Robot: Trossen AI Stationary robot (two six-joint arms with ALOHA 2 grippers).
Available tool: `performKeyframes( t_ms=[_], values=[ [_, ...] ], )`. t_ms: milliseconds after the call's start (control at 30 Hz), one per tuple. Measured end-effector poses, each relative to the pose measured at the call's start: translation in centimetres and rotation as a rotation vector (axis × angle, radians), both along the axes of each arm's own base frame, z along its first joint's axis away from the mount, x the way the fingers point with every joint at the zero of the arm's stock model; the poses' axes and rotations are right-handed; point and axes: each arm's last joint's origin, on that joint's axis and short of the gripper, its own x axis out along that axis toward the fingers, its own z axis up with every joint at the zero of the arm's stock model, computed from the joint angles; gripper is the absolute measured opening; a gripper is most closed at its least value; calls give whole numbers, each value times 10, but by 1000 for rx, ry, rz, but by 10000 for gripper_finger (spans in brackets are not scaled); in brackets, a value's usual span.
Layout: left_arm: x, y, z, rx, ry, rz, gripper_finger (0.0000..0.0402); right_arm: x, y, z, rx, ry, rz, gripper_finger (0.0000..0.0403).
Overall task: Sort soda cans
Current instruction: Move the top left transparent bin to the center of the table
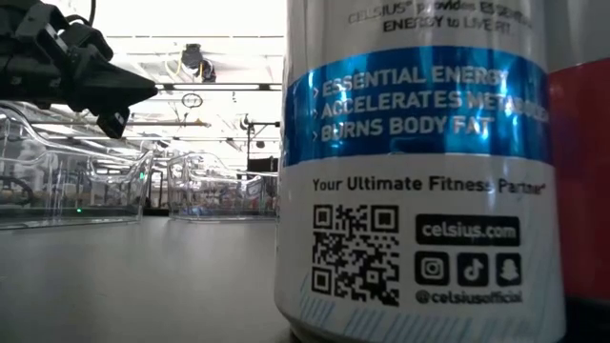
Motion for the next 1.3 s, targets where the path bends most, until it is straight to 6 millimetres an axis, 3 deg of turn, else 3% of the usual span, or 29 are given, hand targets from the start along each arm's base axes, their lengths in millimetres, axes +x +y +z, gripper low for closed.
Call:
performKeyframes(
  t_ms=[300,433,600,867,1067,1300],
  values=[
    [-1,0,6,-127,-37,13,52,-11,13,4,-274,30,124,84],
    [-4,2,30,-75,-94,68,52,-21,21,6,-344,68,194,84],
    [1,5,57,39,-2,171,52,-34,30,5,-386,132,258,84],
    [41,8,103,121,197,178,52,-54,43,2,-471,128,290,84],
    [70,19,136,94,245,100,52,-69,47,-22,-426,-3,336,84],
    [92,41,151,36,273,131,52,-87,30,-38,-298,-230,598,72]
  ],
)
